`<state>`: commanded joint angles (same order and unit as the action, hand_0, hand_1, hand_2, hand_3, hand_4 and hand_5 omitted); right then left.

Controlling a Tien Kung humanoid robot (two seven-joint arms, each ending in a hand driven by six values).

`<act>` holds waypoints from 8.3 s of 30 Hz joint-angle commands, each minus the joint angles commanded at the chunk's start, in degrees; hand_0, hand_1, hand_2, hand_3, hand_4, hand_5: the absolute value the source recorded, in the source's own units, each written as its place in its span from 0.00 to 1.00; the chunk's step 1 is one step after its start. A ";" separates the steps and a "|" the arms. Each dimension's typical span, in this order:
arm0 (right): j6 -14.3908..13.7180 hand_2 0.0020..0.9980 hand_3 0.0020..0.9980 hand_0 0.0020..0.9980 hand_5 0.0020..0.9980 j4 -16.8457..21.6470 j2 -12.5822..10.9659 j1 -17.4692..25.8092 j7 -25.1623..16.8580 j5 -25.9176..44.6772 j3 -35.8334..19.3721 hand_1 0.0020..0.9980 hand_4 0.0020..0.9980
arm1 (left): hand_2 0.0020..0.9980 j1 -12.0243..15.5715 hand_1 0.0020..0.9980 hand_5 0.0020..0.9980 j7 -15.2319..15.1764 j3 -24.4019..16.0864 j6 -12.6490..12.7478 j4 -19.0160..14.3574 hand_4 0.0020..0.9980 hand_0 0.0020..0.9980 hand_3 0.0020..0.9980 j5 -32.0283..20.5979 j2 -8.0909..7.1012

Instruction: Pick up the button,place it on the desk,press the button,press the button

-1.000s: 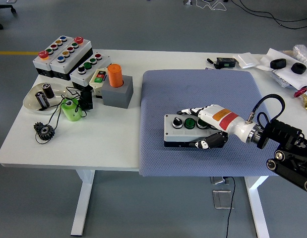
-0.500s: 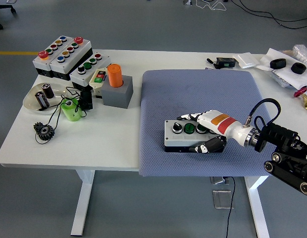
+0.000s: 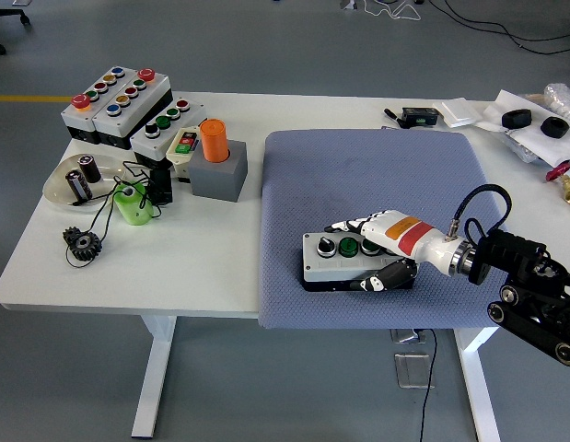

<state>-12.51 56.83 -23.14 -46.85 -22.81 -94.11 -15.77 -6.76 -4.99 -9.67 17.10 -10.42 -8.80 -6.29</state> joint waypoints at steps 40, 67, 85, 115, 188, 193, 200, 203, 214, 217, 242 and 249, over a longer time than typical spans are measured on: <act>3.62 0.98 1.00 0.94 0.17 15.70 -10.49 4.98 2.67 4.72 -10.78 0.89 0.85 | 0.73 0.74 0.72 1.00 0.35 -0.97 -0.01 0.02 0.34 0.67 0.52 1.63 -0.05; 4.57 0.08 0.67 0.15 0.50 25.71 -19.42 13.56 10.13 4.62 -21.70 0.00 0.68 | 0.72 -0.01 0.72 1.00 0.43 -1.09 -0.02 -0.02 0.34 0.67 0.52 1.90 -0.31; 7.35 0.08 0.67 0.14 0.56 24.89 -17.77 12.36 12.58 2.56 -17.04 0.00 0.66 | 0.72 0.07 0.72 1.00 0.79 -1.67 0.14 0.00 0.34 0.67 0.52 2.85 -0.15; 7.46 0.08 0.67 0.14 0.60 23.17 -17.65 12.60 13.42 3.38 -16.19 0.00 0.64 | 0.72 0.52 0.72 1.00 1.09 -2.27 0.19 -0.01 0.34 0.66 0.52 3.80 -0.09; 5.73 0.08 0.66 0.15 0.60 26.48 -15.12 12.81 15.66 5.86 -21.50 0.00 0.62 | 0.72 0.69 0.72 1.00 1.44 -2.93 0.26 -0.07 0.33 0.67 0.52 5.11 -0.03; 8.56 0.25 0.78 0.32 0.61 27.60 -16.50 14.34 18.78 16.84 -28.60 0.08 0.63 | 0.72 0.42 0.72 1.00 1.17 -2.32 0.17 -0.06 0.33 0.67 0.52 4.21 -0.13; 7.55 0.73 0.91 0.71 0.63 23.74 -17.10 16.47 17.04 33.60 -38.37 0.64 0.63 | 0.72 0.16 0.72 1.00 1.02 -1.78 0.16 -0.08 0.33 0.67 0.52 3.45 -0.15; 6.44 0.86 0.89 0.82 0.61 20.83 -17.29 17.20 15.79 41.05 -42.26 0.77 0.63 | 0.72 0.14 0.72 1.00 1.07 -1.79 0.16 -0.08 0.33 0.67 0.52 3.45 -0.13; 5.97 0.85 0.85 0.83 0.62 9.60 -17.35 19.47 14.99 67.30 -49.65 0.78 0.62 | 0.72 0.12 0.72 1.00 1.22 -1.78 0.22 -0.08 0.33 0.67 0.52 3.53 -0.01; 6.49 0.84 0.84 0.84 0.62 7.69 -17.26 20.02 15.07 74.29 -50.53 0.78 0.62 | 0.72 0.08 0.72 1.00 1.24 -1.77 0.24 -0.07 0.33 0.67 0.52 3.51 0.01; 9.30 0.83 0.82 0.84 0.65 4.40 -16.43 21.53 16.28 80.64 -51.40 0.79 0.61 | 0.72 0.17 0.72 1.00 1.35 -1.81 0.25 -0.06 0.33 0.67 0.52 3.64 0.16; 10.22 0.82 0.81 0.85 0.65 4.35 -16.35 21.56 16.79 81.11 -51.05 0.78 0.60 | 0.72 0.40 0.72 1.00 1.53 -2.33 0.31 -0.04 0.33 0.67 0.52 4.35 0.25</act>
<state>-2.29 61.17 -39.49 -25.28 -6.02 -13.00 -66.82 -6.35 -3.46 -12.00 17.40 -10.46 -4.46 -6.04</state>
